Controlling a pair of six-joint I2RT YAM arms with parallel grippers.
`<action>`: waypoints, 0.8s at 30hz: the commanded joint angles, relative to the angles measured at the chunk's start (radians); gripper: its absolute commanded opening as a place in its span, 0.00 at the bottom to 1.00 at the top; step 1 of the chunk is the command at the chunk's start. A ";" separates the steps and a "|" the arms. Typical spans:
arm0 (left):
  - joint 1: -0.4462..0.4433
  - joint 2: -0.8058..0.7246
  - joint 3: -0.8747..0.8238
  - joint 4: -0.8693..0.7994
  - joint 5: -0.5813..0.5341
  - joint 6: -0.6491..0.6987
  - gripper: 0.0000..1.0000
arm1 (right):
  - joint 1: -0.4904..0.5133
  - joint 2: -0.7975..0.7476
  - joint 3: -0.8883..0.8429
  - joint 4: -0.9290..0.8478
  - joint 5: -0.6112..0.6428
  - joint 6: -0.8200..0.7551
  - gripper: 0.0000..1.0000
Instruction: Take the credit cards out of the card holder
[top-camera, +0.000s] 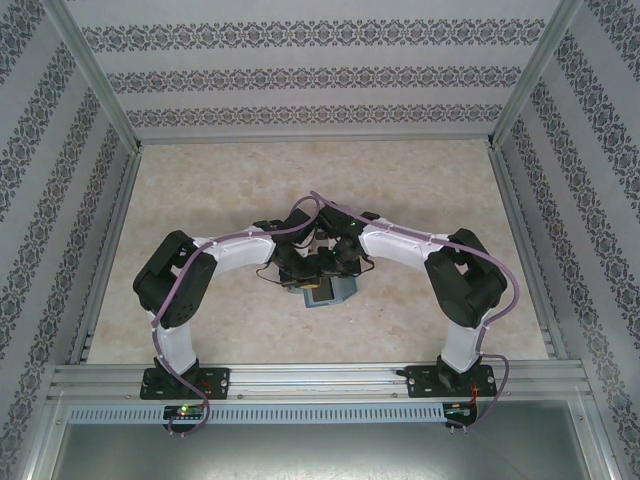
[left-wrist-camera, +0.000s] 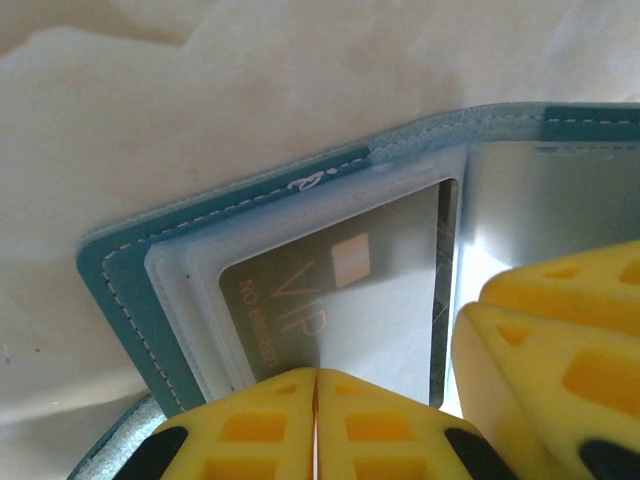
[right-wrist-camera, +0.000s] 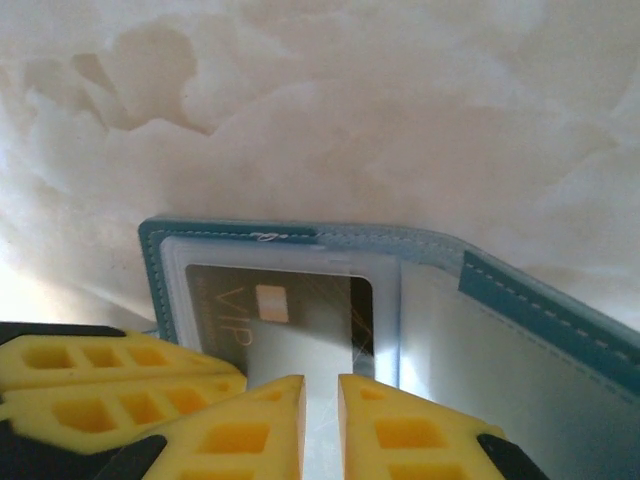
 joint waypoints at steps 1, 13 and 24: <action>-0.020 0.018 -0.004 -0.021 -0.028 0.024 0.08 | 0.001 0.037 -0.021 0.018 -0.012 0.003 0.17; -0.020 0.025 0.001 -0.024 -0.028 0.025 0.07 | 0.001 0.043 -0.041 0.051 -0.034 0.011 0.14; -0.020 0.031 0.008 -0.029 -0.028 0.026 0.07 | 0.002 0.002 -0.032 0.025 -0.010 0.007 0.09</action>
